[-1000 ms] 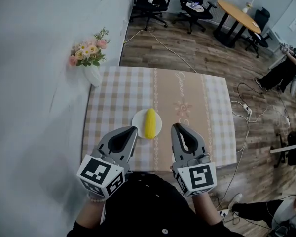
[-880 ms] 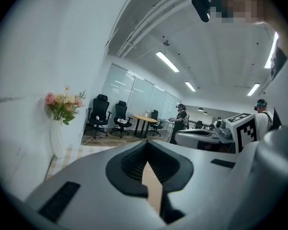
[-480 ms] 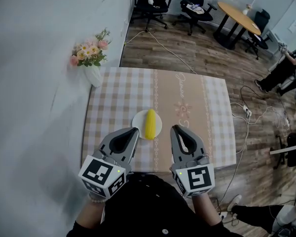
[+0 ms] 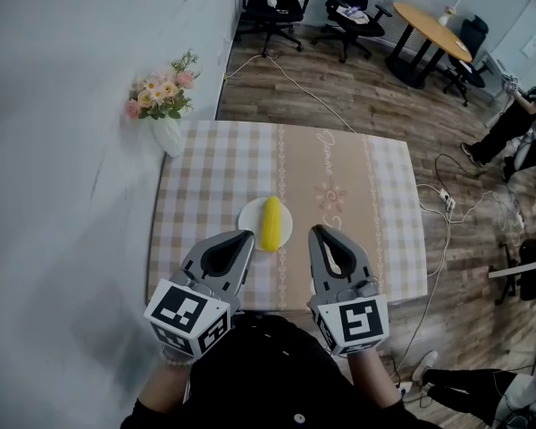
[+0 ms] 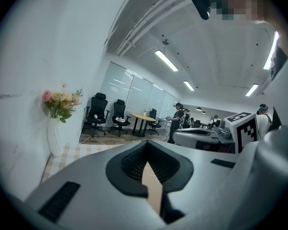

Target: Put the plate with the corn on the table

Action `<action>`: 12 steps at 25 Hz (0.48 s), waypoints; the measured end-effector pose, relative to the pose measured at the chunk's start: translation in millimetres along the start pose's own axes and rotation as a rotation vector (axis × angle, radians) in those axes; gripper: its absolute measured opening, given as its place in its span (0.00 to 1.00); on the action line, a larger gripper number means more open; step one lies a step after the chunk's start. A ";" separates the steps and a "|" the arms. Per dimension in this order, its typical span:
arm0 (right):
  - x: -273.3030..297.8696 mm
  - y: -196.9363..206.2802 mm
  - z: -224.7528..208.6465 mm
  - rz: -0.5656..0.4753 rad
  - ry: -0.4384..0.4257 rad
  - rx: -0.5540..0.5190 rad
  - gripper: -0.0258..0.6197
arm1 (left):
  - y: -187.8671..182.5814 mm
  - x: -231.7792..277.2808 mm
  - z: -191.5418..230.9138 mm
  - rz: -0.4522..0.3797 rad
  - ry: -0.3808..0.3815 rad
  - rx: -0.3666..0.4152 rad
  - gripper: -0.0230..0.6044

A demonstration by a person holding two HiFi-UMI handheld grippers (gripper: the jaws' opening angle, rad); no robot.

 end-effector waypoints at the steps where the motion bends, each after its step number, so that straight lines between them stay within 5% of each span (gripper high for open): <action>1: 0.0 0.6 -0.2 0.002 0.000 0.002 0.11 | 0.1 0.2 -0.7 0.001 0.002 0.000 0.06; 12: 1.4 7.2 -4.7 0.007 0.007 0.034 0.11 | 5.0 6.0 -1.8 0.017 0.004 -0.015 0.06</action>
Point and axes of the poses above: the fingertips, and each gripper's own axes: x forward along the fingers, z to its left, y out of its underside, the point moved 3 cm from there along -x, backward along the fingers
